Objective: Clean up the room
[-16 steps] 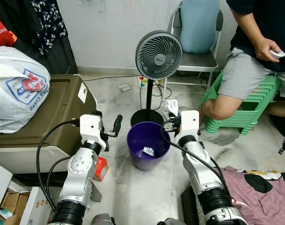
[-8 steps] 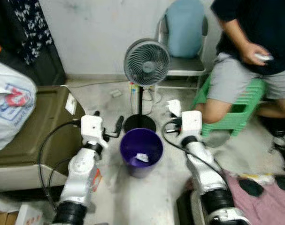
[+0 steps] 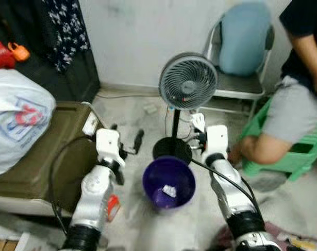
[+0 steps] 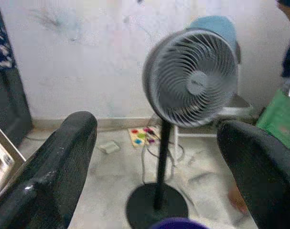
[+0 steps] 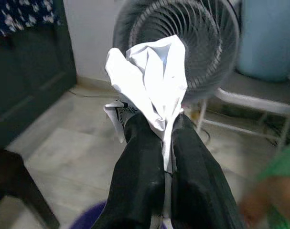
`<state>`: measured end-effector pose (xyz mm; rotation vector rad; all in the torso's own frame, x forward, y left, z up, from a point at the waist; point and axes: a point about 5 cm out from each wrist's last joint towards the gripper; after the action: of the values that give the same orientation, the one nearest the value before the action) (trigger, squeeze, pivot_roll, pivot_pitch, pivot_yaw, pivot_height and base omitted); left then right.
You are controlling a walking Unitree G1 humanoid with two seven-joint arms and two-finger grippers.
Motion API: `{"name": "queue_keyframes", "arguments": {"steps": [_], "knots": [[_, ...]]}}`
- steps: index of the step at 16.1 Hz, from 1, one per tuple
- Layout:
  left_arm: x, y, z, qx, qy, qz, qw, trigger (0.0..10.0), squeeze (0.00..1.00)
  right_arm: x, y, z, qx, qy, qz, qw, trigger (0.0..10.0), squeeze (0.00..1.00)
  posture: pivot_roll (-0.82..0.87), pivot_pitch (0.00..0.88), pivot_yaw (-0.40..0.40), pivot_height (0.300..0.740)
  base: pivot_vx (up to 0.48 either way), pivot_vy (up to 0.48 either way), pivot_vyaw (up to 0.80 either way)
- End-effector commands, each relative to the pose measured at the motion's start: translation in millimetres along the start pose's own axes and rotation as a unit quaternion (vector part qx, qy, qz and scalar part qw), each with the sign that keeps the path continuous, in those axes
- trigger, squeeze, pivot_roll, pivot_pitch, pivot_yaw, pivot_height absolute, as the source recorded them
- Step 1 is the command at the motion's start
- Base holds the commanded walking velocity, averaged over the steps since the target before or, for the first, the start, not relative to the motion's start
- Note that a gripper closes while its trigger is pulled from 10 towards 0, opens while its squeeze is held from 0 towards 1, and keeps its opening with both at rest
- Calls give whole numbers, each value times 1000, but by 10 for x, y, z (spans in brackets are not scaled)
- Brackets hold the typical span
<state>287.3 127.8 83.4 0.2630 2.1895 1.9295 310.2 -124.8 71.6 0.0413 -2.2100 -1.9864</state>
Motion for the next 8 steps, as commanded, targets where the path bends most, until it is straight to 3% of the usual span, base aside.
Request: {"name": "queue_keyframes", "arguments": {"steps": [1, 8], "knots": [[19, 25, 96, -9, 9, 0, 1000, 10000, 0, -39, 89, 104, -4, 15, -14, 1000, 10000, 0, 68, 0, -6, 740, 341, 0, 0], [47, 89, 138, -28, 7, -15, 999, 10000, 0, -56, 76, 122, 1, 20, -12, 1000, 10000, 0, 89, 0, -16, 740, 0, 0, 0]]}}
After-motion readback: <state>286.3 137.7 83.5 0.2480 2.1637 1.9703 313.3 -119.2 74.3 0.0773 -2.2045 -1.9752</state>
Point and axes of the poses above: a point about 5 cm out from each wrist's last joint towards the gripper, its own x axis pointing back from the gripper into the wrist, its own y axis along the axis of the wrist's last joint, z = x × y, and after that the axes turned 4 degrees about x, right-handed
